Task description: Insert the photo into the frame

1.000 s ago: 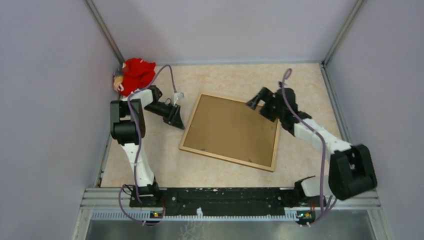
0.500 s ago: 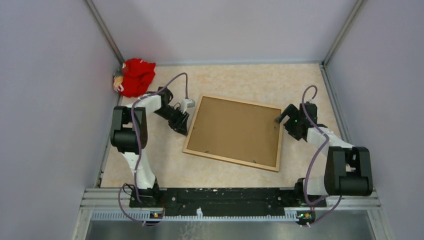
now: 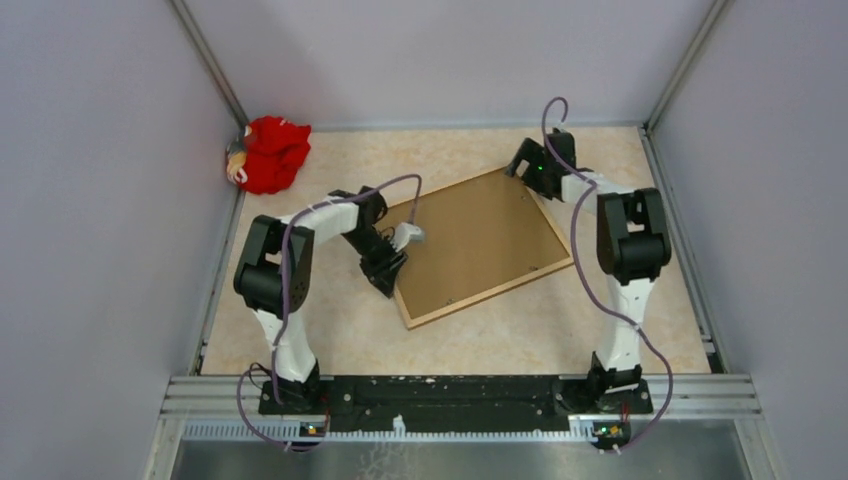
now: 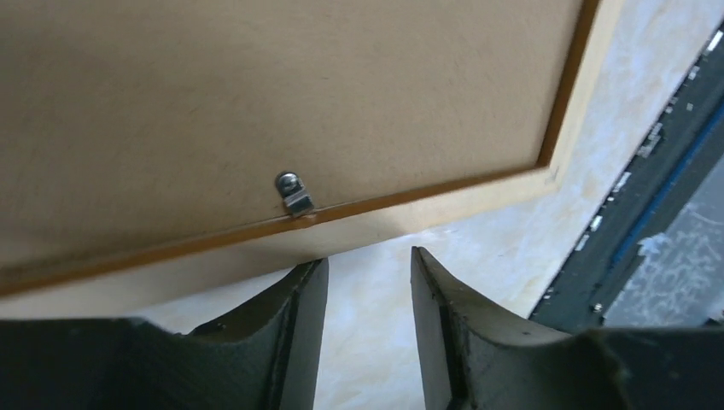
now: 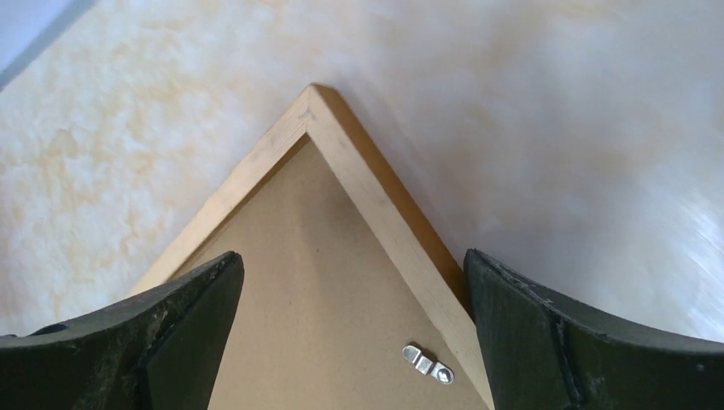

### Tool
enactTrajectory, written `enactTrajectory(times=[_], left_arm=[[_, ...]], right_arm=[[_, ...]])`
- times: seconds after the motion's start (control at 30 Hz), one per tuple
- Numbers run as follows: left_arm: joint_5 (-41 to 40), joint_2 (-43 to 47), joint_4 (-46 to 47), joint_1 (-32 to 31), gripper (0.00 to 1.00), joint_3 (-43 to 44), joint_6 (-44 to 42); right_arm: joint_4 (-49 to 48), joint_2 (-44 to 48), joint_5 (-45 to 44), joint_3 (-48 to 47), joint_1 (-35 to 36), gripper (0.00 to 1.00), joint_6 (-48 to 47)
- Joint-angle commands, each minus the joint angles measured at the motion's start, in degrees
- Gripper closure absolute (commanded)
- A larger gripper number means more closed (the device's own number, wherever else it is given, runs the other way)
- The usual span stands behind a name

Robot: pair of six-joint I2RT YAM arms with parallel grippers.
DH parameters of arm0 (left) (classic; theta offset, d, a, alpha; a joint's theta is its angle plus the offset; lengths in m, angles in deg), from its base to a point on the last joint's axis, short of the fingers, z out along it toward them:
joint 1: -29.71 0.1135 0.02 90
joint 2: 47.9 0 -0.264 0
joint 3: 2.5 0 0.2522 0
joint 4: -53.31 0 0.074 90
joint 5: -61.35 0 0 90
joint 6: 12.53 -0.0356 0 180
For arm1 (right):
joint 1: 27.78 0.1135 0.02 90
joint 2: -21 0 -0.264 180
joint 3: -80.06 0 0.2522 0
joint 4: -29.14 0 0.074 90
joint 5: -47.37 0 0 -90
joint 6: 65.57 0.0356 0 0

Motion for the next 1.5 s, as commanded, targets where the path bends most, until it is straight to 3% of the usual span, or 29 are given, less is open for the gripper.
enactTrajectory(times=[0.0, 0.17, 0.33, 0.53, 0.63, 0.73, 0.87, 1.03, 1.1, 1.23, 1.47], left_arm=[[3.6, -2.8, 9.3, -8.9, 0.49, -1.6, 1.4], [7.3, -0.8, 6.9, -14.1, 0.33, -3.2, -1.5], [10.8, 4.3, -0.1, -12.2, 0.15, -0.5, -7.1], [17.9, 7.1, -9.2, -6.2, 0.12, 3.4, -12.1], [18.3, 7.0, -10.7, -2.2, 0.13, 5.2, -13.2], [19.2, 3.9, -11.9, 4.9, 0.16, 11.4, -12.7], [18.4, -3.0, -8.6, 14.8, 0.31, 22.6, -6.1], [15.8, -9.8, -0.5, 20.1, 0.41, 27.3, 3.8], [15.8, -11.8, 0.8, 20.2, 0.46, 26.9, 5.3], [17.8, -15.0, 0.5, 20.2, 0.67, 25.4, 6.6], [21.1, -15.7, 0.5, 19.9, 0.73, 19.4, 4.9]], right_arm=[[12.3, -11.2, 11.6, -17.5, 11.5, 0.01, 0.1], [20.0, -19.2, 14.2, -35.4, 13.4, 0.01, -2.0], [23.5, -15.1, 6.7, -40.1, 12.9, 0.01, -5.3], [27.1, -5.3, 0.1, -37.4, 11.8, 0.01, -10.2], [26.1, 2.0, -1.8, -28.4, 11.8, 0.01, -10.1], [22.1, 11.3, -2.2, -14.4, 11.8, 0.01, -8.2], [17.2, 24.1, -1.5, 6.2, 11.7, 0.01, -4.3], [12.8, 37.3, 2.1, 24.9, 11.6, 0.01, 0.7], [13.0, 40.2, 2.7, 29.2, 11.6, 0.01, 1.7], [11.1, 44.5, 4.3, 36.2, 11.6, 0.01, 3.9], [4.1, 42.2, 8.6, 40.5, 10.4, 0.01, 6.6]])
